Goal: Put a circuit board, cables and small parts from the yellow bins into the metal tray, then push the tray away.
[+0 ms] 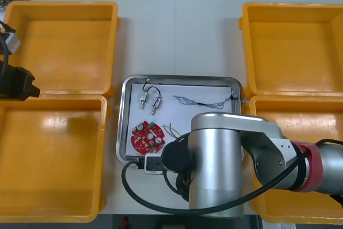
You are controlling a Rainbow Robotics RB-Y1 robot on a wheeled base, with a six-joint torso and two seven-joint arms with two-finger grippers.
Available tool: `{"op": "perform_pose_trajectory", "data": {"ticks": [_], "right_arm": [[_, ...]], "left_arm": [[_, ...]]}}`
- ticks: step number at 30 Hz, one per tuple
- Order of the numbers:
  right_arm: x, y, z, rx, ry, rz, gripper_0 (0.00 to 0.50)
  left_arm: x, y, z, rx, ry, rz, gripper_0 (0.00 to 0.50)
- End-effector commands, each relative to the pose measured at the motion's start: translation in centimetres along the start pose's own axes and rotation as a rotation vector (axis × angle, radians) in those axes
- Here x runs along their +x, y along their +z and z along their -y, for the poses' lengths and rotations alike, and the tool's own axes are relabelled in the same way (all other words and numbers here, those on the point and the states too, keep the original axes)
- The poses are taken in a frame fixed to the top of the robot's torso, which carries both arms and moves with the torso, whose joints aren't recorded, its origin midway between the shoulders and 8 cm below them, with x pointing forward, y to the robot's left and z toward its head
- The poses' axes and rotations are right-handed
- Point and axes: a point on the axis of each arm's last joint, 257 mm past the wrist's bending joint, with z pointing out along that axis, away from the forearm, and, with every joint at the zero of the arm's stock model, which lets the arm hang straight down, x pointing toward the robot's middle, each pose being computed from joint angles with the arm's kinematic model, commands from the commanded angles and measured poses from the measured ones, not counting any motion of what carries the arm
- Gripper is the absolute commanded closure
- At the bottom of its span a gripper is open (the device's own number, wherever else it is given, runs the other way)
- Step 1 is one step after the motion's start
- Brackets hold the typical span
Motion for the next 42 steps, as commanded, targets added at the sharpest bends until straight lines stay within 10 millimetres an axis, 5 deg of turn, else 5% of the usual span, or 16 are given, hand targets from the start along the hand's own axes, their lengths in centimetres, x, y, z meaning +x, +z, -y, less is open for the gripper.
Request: {"op": "perform_pose_trajectory", "data": {"ticks": [1,7,28,30,32,33,34,42], "right_arm": [[-1.1,0.5,-0.3,0.024,-0.013,0.001,0.0],[-1.6,1.4,0.0,0.026,0.003,-0.001,0.0],[-3.0,3.6,0.4,0.069,-0.001,0.002,0.0],[-3.0,3.6,0.3,0.066,-0.001,0.003,0.105],[-3.0,3.7,0.3,0.066,0.002,0.002,0.433],[-3.0,3.6,0.3,0.066,0.002,0.004,0.469],[-3.0,3.6,0.3,0.066,0.004,0.004,0.5],[-3.3,3.5,1.1,0.098,0.004,0.014,0.5]], "left_arm": [[1.3,-1.0,-2.4,-0.051,0.023,-0.012,0.0],[2.9,-0.6,-3.1,-0.049,0.011,-0.042,0.0],[2.8,-0.7,-2.9,-0.041,0.009,-0.04,0.0],[2.8,-0.7,-2.9,-0.041,0.009,-0.04,0.0],[2.8,-0.7,-2.9,-0.041,0.009,-0.04,0.0],[2.8,-0.7,-2.9,-0.041,0.009,-0.04,0.0],[2.8,-0.7,-2.9,-0.041,0.009,-0.04,0.0],[2.8,-0.7,-2.9,-0.041,0.009,-0.04,0.0]]}}
